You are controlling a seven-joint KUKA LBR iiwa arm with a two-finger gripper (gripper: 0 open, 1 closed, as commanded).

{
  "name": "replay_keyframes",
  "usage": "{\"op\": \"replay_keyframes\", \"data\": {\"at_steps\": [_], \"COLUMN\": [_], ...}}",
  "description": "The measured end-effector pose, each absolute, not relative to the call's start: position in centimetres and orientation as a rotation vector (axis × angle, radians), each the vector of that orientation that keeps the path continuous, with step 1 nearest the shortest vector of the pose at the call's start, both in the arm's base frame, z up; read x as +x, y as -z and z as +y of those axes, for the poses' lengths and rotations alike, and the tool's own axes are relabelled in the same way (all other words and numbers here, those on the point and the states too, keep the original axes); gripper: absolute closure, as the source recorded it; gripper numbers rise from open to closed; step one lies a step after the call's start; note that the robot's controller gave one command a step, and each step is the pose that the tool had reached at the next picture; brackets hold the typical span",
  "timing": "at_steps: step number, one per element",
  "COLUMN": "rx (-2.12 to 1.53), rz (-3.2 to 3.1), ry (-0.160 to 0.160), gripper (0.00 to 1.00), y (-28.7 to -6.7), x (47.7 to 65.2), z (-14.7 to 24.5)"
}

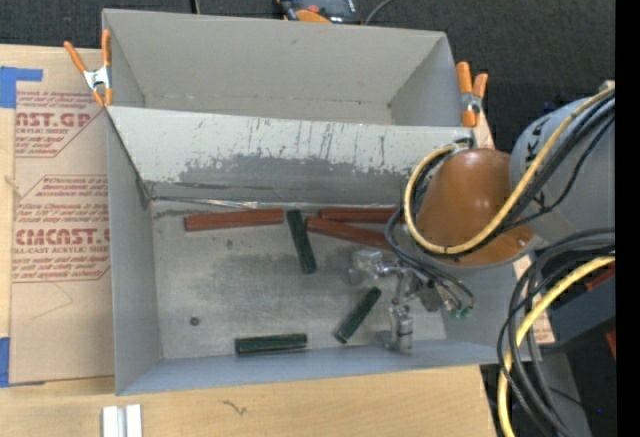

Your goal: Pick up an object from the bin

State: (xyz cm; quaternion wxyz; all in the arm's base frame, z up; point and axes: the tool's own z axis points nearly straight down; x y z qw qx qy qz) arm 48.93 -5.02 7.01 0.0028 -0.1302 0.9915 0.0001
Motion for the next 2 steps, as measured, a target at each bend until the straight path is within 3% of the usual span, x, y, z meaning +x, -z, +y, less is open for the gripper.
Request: {"op": "replay_keyframes", "data": {"at_steps": [1,2], "rx": [-0.409,-0.931], "rz": [3.114,2.992], "ry": [-0.002,0.005], "gripper": [1.0,1.0], "y": [-7.0,-23.2], "x": [48.8,49.8], "z": [-5.0,-5.6]}}
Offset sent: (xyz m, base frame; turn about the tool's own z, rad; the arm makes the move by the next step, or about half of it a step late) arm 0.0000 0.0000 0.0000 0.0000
